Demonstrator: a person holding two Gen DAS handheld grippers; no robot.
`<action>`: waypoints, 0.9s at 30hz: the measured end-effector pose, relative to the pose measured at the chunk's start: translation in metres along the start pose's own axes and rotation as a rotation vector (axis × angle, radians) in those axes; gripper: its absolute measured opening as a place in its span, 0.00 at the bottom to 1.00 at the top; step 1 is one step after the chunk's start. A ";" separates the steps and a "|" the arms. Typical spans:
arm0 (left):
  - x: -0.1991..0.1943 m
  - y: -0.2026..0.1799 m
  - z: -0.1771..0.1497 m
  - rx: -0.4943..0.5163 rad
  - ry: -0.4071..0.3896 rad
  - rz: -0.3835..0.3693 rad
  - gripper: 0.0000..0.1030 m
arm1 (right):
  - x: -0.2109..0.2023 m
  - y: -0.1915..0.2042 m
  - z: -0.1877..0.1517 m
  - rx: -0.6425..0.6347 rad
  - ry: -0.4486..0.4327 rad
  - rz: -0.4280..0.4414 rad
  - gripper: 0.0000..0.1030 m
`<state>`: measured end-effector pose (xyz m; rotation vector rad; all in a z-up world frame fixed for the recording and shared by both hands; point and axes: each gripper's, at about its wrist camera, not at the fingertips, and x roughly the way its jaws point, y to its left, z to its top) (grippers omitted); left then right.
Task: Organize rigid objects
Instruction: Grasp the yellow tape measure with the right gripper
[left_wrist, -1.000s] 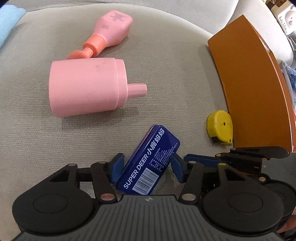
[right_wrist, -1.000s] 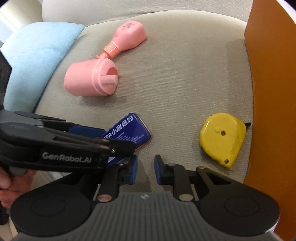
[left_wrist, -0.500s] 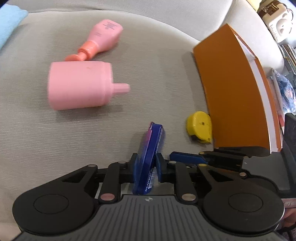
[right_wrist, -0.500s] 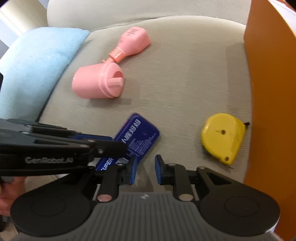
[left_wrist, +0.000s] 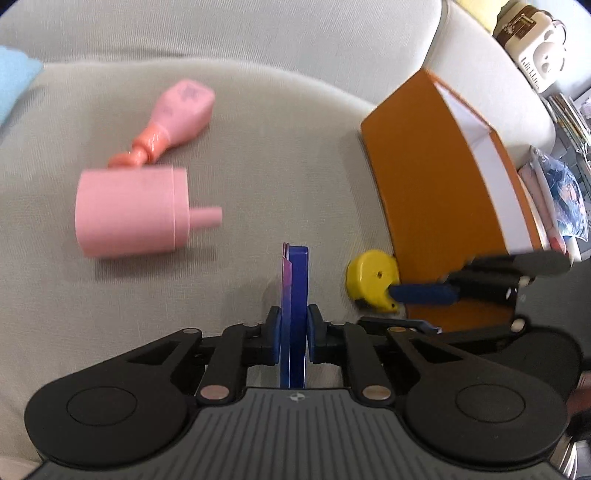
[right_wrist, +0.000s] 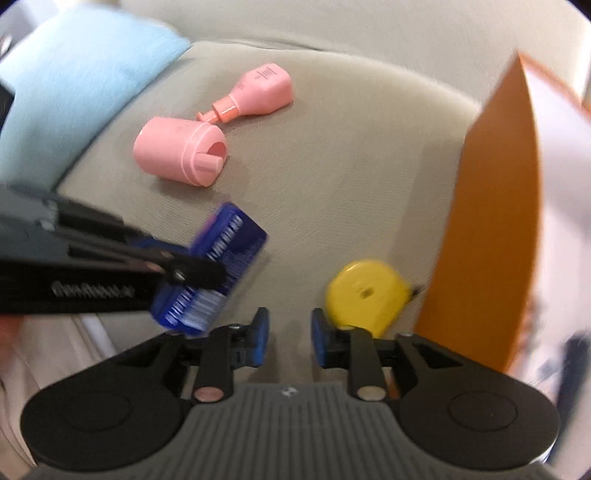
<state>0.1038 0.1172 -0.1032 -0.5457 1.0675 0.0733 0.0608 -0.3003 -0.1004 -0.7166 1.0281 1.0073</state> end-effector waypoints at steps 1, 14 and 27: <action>0.001 -0.002 0.004 0.002 -0.008 0.003 0.14 | -0.003 -0.002 0.004 -0.058 0.002 -0.015 0.40; 0.029 -0.007 0.012 -0.015 -0.013 -0.016 0.14 | 0.044 0.003 0.033 -0.683 0.281 -0.097 0.60; 0.037 -0.001 0.008 -0.034 0.009 0.002 0.14 | 0.054 -0.014 0.035 -0.629 0.288 -0.045 0.55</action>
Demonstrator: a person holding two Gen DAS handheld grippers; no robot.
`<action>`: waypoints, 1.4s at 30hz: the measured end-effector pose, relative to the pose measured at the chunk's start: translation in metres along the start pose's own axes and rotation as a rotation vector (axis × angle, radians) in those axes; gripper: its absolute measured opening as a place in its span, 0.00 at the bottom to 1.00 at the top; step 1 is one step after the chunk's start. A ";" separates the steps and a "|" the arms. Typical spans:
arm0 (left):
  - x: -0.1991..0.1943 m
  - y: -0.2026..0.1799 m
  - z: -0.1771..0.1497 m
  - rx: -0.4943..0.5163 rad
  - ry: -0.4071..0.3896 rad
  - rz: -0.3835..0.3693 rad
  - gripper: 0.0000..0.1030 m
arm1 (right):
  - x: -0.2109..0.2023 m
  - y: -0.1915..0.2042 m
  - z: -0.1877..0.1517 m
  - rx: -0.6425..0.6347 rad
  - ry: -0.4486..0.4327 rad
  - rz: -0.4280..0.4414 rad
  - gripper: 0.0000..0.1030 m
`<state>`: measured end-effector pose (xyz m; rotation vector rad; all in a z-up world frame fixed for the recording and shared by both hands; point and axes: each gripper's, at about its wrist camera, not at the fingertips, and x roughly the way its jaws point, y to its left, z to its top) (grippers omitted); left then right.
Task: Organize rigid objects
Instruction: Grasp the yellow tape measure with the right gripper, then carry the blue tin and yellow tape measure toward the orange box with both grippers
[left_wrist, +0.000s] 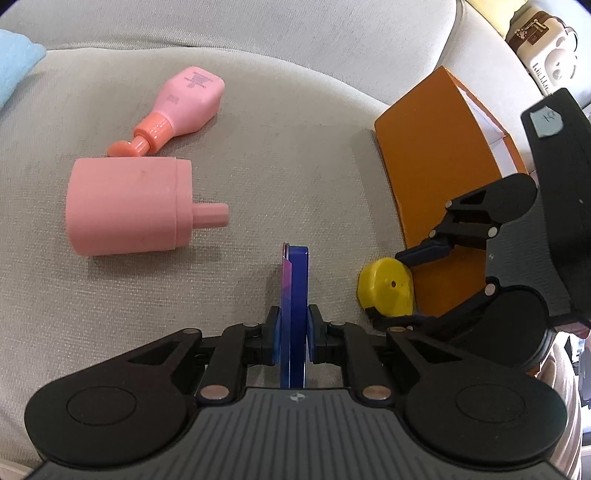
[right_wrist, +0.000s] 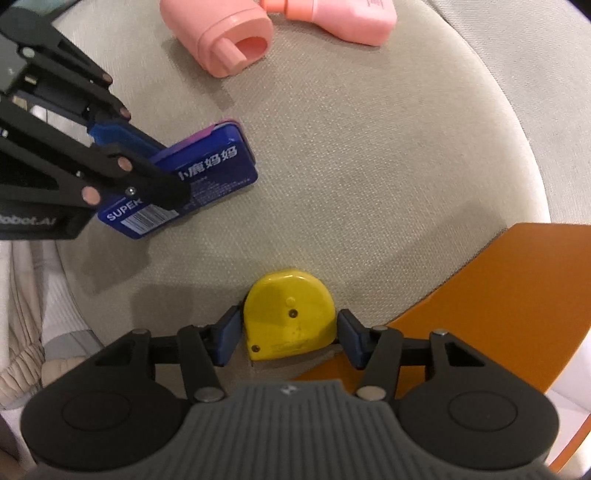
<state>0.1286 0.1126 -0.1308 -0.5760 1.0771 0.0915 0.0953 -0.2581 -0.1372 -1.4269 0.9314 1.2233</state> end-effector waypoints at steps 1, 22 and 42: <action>-0.001 0.000 0.000 0.001 -0.004 0.002 0.14 | -0.002 0.001 -0.002 0.002 -0.007 0.002 0.55; -0.093 -0.083 0.015 0.155 -0.201 -0.055 0.14 | -0.137 0.002 -0.075 0.052 -0.332 -0.025 0.53; -0.010 -0.240 0.076 0.507 -0.088 -0.123 0.14 | -0.113 -0.087 -0.214 0.297 -0.239 -0.100 0.53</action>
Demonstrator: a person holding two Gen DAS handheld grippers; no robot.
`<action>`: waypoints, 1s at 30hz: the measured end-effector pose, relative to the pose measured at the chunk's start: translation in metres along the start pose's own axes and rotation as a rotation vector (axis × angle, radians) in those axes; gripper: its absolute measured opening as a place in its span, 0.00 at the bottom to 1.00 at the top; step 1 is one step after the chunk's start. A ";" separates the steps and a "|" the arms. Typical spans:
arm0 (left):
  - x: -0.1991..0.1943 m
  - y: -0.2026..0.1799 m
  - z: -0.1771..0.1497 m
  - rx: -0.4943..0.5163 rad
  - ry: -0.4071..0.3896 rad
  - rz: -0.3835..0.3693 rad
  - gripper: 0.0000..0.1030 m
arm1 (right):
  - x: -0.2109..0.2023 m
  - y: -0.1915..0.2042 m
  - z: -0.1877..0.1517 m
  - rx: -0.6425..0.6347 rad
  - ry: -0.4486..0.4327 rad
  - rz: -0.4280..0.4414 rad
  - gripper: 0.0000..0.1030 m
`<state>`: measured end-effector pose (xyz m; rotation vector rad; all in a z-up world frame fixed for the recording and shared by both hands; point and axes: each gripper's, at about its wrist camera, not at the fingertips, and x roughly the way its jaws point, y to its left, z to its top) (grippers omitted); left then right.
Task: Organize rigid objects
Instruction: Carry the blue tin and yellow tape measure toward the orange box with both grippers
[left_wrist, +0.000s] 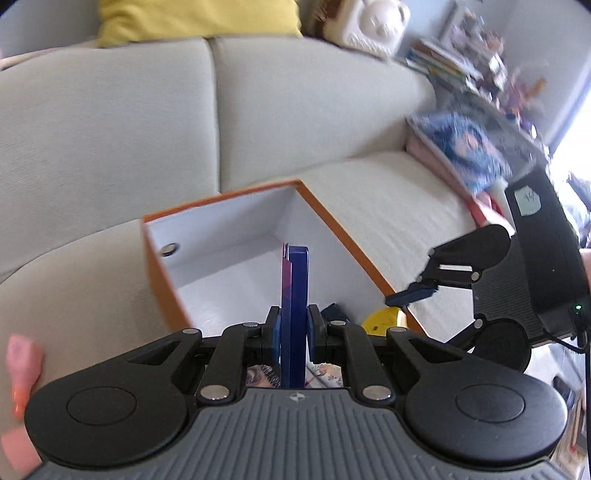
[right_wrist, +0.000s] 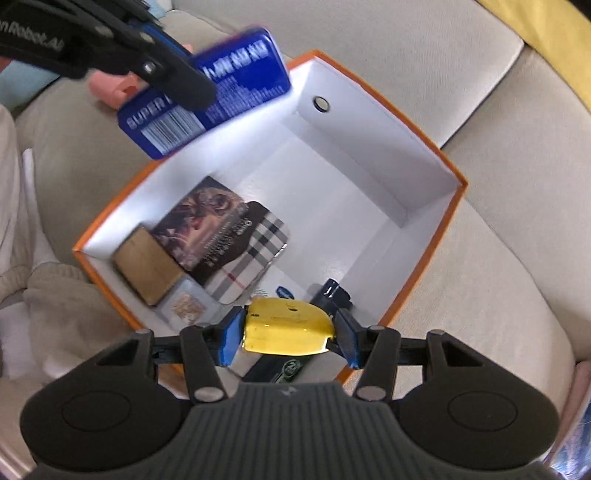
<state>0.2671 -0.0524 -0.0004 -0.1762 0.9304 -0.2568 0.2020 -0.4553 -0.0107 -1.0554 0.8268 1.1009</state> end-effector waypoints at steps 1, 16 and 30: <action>0.010 -0.002 0.004 0.019 0.020 -0.006 0.14 | 0.010 -0.005 0.006 0.004 -0.007 0.012 0.53; 0.097 0.018 0.017 0.010 0.183 0.004 0.14 | 0.086 -0.033 0.035 -0.020 -0.037 0.115 0.53; 0.112 0.032 0.011 -0.036 0.223 -0.014 0.14 | 0.106 -0.037 0.034 0.062 0.027 0.212 0.57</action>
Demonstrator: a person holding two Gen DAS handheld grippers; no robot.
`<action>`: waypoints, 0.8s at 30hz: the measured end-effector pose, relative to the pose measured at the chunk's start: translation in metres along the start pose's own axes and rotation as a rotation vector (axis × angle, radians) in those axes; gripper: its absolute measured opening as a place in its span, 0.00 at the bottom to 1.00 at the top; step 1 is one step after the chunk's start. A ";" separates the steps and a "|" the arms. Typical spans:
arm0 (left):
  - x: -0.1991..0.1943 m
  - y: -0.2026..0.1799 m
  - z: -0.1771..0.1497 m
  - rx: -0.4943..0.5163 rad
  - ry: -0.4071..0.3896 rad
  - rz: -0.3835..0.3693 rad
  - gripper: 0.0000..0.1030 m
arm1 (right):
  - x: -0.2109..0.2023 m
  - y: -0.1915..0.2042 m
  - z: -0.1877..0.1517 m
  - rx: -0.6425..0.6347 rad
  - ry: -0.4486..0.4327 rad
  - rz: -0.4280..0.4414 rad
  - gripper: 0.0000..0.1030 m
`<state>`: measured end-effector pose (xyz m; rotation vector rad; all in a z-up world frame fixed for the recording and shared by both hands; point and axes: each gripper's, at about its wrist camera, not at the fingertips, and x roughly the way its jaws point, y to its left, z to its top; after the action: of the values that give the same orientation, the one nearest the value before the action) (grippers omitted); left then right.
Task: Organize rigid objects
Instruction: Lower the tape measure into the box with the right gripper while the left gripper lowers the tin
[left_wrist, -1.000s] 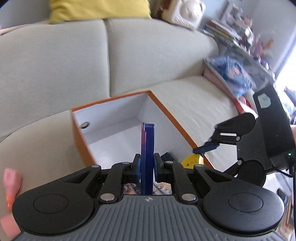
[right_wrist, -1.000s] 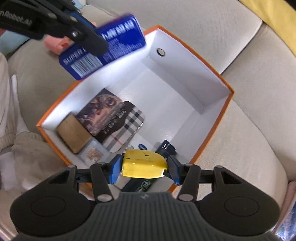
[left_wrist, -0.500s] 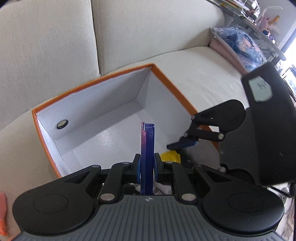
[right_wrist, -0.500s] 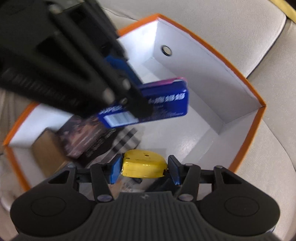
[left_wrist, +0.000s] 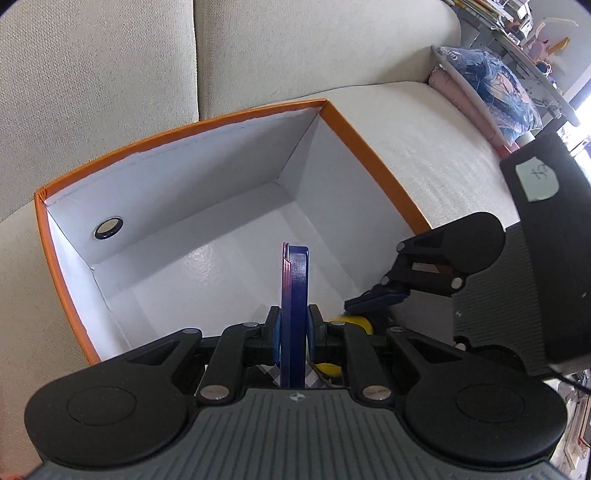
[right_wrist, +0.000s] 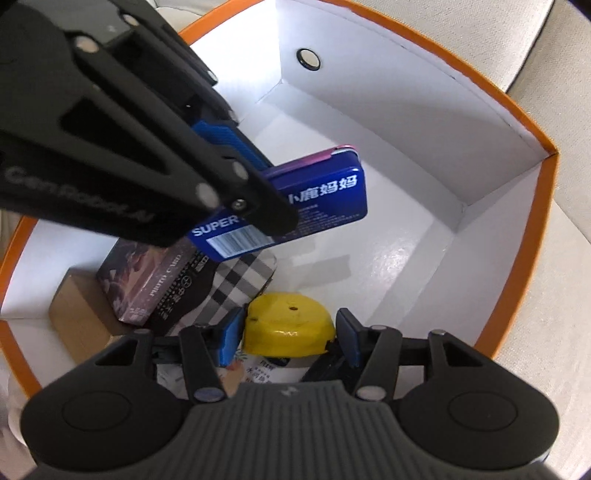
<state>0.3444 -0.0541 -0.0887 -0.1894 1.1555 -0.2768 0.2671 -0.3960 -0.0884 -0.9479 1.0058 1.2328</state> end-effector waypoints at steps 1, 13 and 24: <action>0.000 0.000 0.000 -0.001 0.000 0.001 0.14 | -0.001 0.000 0.000 0.002 0.006 0.009 0.57; -0.003 -0.006 0.002 0.032 0.003 0.026 0.14 | -0.001 0.004 0.000 0.001 0.035 0.030 0.31; 0.005 -0.036 0.010 0.530 0.101 0.184 0.14 | -0.040 0.011 -0.006 0.027 -0.089 -0.035 0.43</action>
<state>0.3517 -0.0900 -0.0791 0.3984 1.1512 -0.4221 0.2537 -0.4122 -0.0519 -0.8788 0.9300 1.2191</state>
